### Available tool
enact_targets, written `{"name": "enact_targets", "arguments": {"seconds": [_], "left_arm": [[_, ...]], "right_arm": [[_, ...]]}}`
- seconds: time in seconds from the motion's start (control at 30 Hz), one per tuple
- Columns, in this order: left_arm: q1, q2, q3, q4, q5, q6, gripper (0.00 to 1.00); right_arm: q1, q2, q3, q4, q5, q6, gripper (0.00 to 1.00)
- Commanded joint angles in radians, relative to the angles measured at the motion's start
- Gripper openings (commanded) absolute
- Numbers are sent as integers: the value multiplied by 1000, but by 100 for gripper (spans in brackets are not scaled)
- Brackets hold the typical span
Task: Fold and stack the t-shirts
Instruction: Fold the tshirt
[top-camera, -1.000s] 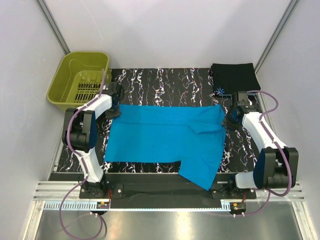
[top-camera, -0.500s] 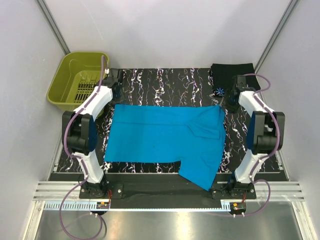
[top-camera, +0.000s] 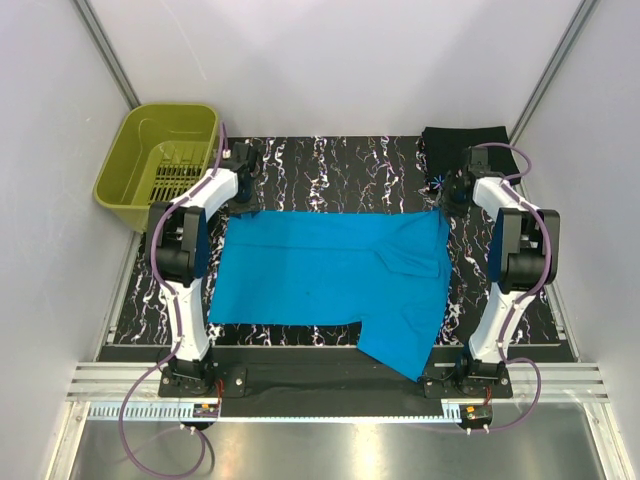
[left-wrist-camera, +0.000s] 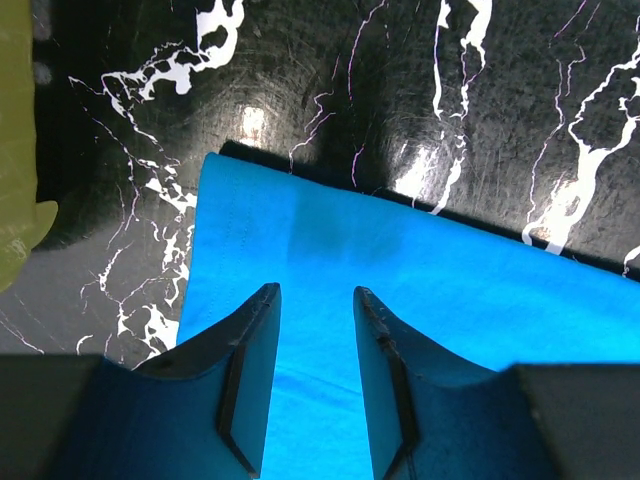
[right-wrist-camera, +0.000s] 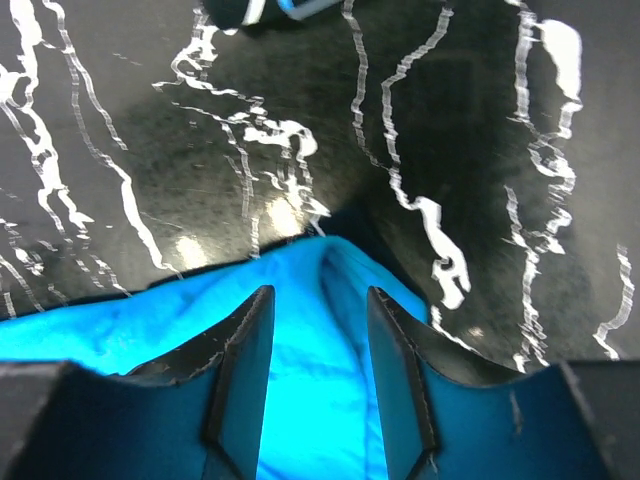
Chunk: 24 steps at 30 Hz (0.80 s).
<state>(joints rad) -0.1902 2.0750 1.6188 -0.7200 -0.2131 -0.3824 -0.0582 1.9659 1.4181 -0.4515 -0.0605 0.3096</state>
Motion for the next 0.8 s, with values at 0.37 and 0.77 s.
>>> {"name": "enact_targets", "arguments": {"seconds": [0.37, 0.77], "left_arm": [[20, 16, 4, -2, -22, -3, 40], [-5, -142, -42, -24, -3, -38, 45]], "right_arm": [[-9, 67, 47, 65, 54, 34, 0], [-12, 81, 261, -200, 140, 63, 55]]}}
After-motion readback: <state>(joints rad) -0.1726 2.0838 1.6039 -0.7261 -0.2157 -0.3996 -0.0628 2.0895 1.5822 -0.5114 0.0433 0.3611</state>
